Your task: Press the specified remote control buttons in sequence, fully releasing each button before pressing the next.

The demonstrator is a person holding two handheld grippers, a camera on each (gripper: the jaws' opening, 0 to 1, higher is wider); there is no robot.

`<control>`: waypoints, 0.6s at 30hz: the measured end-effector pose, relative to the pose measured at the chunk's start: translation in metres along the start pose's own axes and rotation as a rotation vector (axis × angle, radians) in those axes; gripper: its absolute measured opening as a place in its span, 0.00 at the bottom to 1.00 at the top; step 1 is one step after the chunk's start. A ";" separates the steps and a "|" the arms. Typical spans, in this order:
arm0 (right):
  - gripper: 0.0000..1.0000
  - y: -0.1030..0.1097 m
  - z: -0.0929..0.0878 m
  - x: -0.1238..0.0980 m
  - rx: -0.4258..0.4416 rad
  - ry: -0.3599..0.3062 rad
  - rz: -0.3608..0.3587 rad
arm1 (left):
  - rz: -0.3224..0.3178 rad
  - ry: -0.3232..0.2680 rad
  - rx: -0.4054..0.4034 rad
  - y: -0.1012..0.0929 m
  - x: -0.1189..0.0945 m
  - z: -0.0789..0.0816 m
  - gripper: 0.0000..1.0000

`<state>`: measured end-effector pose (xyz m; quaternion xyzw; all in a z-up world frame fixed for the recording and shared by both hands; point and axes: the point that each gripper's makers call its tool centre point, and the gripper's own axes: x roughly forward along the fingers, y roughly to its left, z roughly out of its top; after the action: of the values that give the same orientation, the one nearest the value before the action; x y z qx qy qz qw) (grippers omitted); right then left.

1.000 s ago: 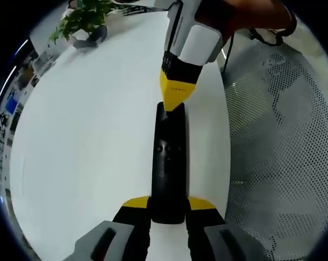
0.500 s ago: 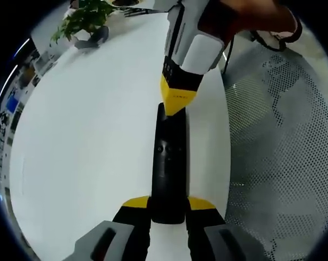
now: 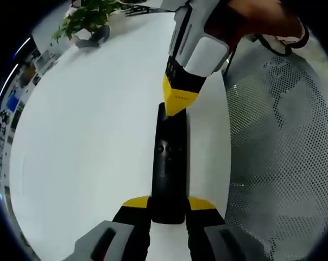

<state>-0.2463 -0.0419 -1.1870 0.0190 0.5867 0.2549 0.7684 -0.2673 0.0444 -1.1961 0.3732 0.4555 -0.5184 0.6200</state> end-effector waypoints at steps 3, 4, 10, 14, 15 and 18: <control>0.00 0.000 0.000 0.000 -0.008 -0.016 -0.002 | 0.003 0.005 -0.005 0.000 0.000 0.000 0.24; 0.00 -0.001 0.000 0.000 -0.002 -0.022 0.002 | 0.005 0.007 -0.006 0.000 0.000 0.000 0.24; 0.00 -0.001 0.002 0.000 -0.006 -0.023 0.004 | 0.008 0.008 -0.006 -0.001 0.000 0.000 0.24; 0.00 0.000 0.002 -0.001 0.002 -0.012 0.013 | 0.005 0.019 0.002 -0.001 0.001 0.000 0.24; 0.00 0.000 0.002 -0.001 0.008 -0.010 0.015 | 0.005 0.021 0.003 -0.001 0.001 0.000 0.24; 0.00 0.001 0.001 -0.002 0.019 -0.007 0.022 | 0.004 0.021 -0.002 0.000 0.000 0.000 0.24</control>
<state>-0.2464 -0.0420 -1.1845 0.0336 0.5861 0.2577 0.7675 -0.2679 0.0445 -1.1965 0.3789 0.4617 -0.5127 0.6168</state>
